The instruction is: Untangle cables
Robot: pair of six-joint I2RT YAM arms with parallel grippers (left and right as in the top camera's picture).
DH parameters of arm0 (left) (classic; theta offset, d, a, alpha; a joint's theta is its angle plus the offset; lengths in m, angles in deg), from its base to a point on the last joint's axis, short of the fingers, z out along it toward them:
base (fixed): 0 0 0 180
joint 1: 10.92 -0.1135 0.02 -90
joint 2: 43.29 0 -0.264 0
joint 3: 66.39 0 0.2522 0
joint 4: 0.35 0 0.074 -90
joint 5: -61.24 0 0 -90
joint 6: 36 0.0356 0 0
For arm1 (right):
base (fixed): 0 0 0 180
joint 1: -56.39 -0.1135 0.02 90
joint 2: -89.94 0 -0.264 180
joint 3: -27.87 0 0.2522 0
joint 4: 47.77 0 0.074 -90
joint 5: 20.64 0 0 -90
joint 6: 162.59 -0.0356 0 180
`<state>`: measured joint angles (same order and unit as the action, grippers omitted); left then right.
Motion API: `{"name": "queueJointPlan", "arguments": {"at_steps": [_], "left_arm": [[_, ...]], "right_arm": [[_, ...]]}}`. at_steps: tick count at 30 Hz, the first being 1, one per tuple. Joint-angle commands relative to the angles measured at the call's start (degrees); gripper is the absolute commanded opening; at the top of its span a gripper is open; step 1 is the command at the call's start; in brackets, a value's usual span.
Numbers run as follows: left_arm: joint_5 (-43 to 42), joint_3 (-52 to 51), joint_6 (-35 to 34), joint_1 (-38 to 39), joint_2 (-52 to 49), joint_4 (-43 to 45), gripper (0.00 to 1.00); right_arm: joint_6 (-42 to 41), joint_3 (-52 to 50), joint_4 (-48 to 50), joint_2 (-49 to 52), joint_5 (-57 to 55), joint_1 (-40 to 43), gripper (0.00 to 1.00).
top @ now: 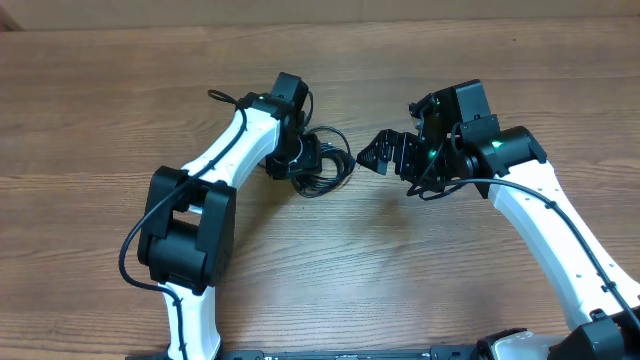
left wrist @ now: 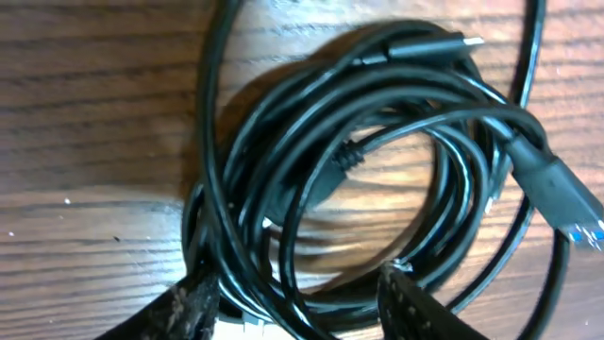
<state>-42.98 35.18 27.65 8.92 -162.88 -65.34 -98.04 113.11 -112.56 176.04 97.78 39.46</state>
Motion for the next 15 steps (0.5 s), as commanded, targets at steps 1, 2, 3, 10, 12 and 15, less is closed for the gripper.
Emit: {"name": "queueJointPlan", "arguments": {"at_steps": [1, 2, 3, 10, 12, 15], "left_arm": [[1.1, 1.2, -1.1, -0.3, -1.9, 0.3, 0.39], [1.2, 1.2, -1.1, -0.3, -1.9, 0.3, 0.33], [1.2, 1.2, -1.1, -0.3, -1.9, 0.3, 0.3], [1.1, 3.4, -0.8, -0.3, -1.7, -2.4, 0.04], [1.2, 6.3, -0.7, -0.4, -1.7, -5.6, 0.04], [1.1, 12.0, 1.1, -0.3, -1.7, -11.1, 0.04]], "right_arm": [[-0.3, 1.9, 0.2, -0.1, -0.3, -0.2, 1.0], [-0.3, 1.9, 0.2, -0.1, -0.3, -0.2, 1.0], [-0.3, 1.9, 0.2, -0.1, -0.3, -0.2, 1.0], [-0.3, 1.9, 0.2, -0.1, -0.4, -0.2, 1.0], [-0.3, 1.9, 0.2, -0.1, -0.4, -0.2, 1.0], [-0.3, 1.9, 0.3, -0.1, -0.7, -0.2, 1.0]]}}
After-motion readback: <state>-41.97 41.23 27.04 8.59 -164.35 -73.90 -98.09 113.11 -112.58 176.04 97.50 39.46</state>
